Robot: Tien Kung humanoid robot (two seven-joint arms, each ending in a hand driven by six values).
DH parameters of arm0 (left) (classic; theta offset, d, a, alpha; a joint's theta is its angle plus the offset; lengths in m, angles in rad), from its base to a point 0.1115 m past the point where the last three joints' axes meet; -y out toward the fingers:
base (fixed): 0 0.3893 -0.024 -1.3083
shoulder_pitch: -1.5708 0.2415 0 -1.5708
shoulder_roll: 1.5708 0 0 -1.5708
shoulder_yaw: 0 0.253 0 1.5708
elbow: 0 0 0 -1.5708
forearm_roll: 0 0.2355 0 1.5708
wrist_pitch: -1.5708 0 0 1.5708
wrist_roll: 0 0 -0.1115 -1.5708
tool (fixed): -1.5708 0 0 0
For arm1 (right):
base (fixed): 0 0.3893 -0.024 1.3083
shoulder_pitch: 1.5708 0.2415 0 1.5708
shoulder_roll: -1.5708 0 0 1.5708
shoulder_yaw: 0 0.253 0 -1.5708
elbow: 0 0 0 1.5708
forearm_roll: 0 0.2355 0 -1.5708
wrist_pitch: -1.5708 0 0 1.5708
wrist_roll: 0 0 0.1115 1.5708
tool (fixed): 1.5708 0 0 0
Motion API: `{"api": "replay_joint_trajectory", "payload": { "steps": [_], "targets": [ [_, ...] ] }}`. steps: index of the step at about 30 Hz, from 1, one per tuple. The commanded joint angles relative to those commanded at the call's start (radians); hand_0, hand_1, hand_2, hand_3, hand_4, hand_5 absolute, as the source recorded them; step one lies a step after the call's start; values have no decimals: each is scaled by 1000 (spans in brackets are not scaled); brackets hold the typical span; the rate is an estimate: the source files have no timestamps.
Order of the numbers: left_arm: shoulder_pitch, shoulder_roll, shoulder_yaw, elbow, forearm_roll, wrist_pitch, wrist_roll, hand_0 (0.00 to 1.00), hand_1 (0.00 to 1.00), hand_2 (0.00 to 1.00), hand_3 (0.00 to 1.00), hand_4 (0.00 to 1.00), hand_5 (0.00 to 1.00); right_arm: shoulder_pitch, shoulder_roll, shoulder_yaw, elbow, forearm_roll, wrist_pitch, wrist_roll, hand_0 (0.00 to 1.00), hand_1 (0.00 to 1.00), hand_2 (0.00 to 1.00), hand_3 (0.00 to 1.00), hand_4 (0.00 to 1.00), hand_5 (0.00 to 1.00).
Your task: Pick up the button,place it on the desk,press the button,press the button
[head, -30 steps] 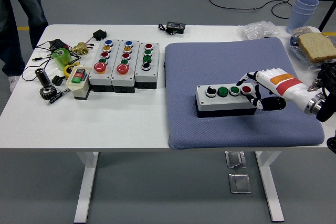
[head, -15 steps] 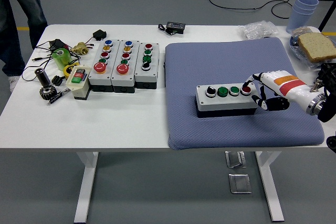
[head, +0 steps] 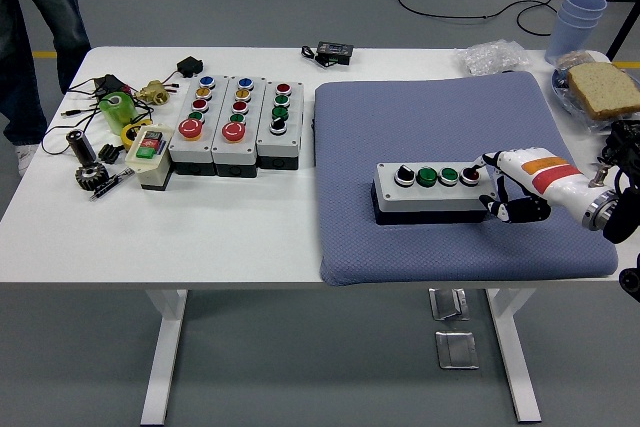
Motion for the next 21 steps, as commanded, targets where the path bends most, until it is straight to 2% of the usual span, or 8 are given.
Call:
{"api": "replay_joint_trajectory", "payload": {
  "steps": [4,12,21],
  "targets": [
    [1,0,1,0,1,0,0,666,659,661,594,347,923,-6,3,10,-1,1,-4,-1,160,2,231,682,604,106],
    [-2,1,-1,0,-4,1,-1,666,660,661,594,347,924,-2,3,63,55,-2,-29,-3,160,2,230,682,601,118],
    [-8,2,-2,0,-9,1,-1,665,659,661,594,347,924,20,30,44,72,-2,-25,-11,160,2,229,684,601,120]
  ]
}}
